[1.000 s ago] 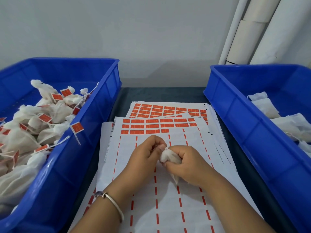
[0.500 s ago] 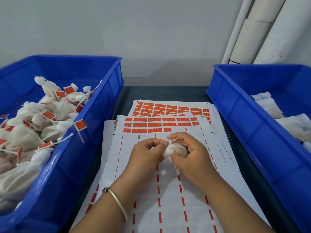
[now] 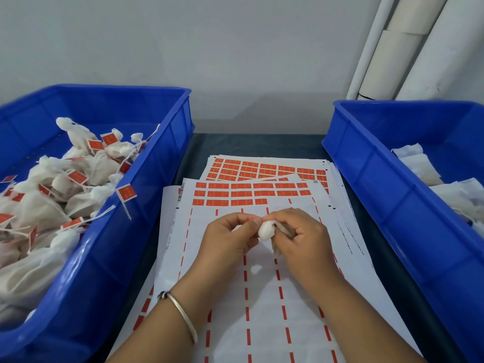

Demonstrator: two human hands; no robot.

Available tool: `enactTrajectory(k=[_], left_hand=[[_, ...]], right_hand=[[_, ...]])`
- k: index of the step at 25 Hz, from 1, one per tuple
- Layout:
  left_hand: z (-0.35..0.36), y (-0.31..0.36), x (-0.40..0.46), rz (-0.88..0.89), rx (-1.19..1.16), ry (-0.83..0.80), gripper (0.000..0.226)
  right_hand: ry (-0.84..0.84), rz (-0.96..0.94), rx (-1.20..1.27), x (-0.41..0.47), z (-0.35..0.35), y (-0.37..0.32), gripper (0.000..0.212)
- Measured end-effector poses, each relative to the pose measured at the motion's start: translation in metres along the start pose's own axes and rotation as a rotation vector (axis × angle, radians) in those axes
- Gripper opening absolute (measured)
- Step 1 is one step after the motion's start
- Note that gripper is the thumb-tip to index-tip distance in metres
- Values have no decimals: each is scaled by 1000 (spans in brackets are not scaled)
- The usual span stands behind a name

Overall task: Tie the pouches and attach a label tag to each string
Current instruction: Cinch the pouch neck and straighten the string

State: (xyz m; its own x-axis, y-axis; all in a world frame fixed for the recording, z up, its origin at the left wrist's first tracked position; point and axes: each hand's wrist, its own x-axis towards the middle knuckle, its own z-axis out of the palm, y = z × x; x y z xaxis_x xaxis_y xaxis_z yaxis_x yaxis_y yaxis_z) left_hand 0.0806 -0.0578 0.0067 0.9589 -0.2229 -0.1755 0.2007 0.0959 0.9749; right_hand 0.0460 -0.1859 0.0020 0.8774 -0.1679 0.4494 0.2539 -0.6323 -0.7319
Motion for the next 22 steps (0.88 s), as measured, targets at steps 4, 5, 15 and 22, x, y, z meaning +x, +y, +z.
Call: enactTrajectory(k=[4,5,15,22], left_hand=[[0,-1,-3,-6,69,47,14],[0,-1,-3,16,128,76,13],[0,-5,-4,320,479,7,17],[-2,0,-6,334,403,-39,17]], right_hand=[[-55,61,53,1,1,0,11],[-61,81,61,0,1,-1,15],[-25,285,192,3,-1,0,14],[-18,261,173,4,-1,1,18]])
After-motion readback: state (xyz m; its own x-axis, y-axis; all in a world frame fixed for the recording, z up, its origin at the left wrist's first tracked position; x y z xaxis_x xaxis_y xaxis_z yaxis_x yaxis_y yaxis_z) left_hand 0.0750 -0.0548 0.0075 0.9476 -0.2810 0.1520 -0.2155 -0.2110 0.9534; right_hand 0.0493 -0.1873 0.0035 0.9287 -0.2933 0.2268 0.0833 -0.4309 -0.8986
